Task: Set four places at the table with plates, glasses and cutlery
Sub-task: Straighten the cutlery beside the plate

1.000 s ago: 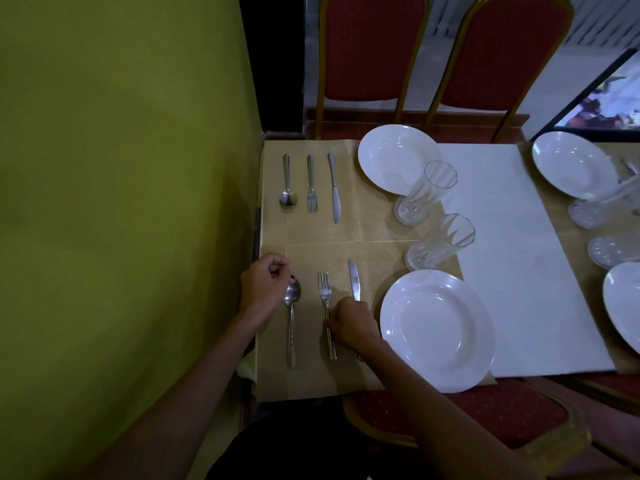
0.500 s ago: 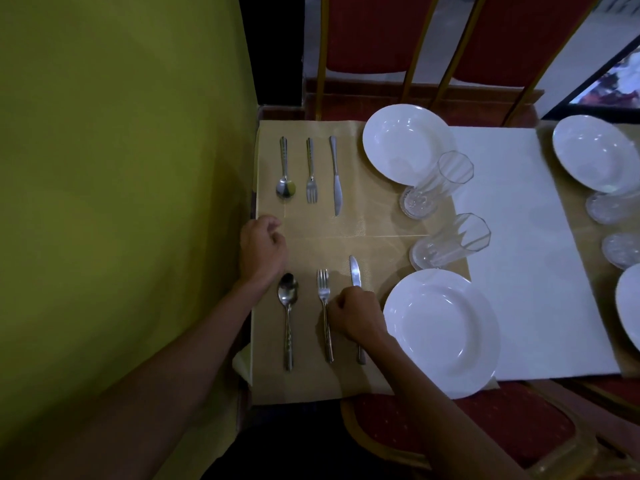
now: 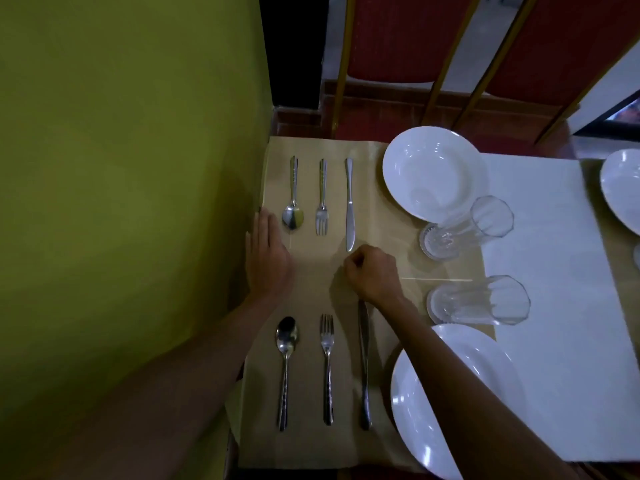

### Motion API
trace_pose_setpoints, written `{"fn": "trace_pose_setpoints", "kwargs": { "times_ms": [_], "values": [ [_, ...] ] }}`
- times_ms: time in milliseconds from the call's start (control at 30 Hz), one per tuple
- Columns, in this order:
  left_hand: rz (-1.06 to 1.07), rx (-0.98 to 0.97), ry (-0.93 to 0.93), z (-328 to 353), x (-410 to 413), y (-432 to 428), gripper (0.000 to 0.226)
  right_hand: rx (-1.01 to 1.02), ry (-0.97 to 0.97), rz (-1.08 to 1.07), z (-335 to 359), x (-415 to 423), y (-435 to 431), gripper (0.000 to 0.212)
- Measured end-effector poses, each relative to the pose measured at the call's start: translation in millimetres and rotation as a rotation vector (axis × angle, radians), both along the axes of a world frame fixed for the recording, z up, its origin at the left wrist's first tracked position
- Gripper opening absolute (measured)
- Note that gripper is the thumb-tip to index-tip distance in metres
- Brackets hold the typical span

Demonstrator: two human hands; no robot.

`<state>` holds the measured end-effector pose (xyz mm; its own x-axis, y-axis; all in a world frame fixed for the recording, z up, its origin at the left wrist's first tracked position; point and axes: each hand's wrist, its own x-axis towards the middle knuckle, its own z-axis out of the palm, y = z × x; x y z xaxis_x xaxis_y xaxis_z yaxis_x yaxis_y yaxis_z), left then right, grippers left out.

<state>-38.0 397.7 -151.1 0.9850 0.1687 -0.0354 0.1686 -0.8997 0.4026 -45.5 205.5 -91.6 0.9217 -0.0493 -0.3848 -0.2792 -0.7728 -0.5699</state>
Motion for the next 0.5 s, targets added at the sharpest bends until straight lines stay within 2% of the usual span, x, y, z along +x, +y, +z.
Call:
{"fn": "trace_pose_setpoints", "kwargs": {
  "times_ms": [333,500],
  "values": [
    [0.024,-0.047,-0.027,-7,3,2,0.057,-0.048,-0.225,-0.07,-4,108,17,0.011],
    [0.056,-0.078,-0.052,-8,3,1,0.058,-0.15,-0.215,-0.074,-13,134,11,0.013]
  ]
}}
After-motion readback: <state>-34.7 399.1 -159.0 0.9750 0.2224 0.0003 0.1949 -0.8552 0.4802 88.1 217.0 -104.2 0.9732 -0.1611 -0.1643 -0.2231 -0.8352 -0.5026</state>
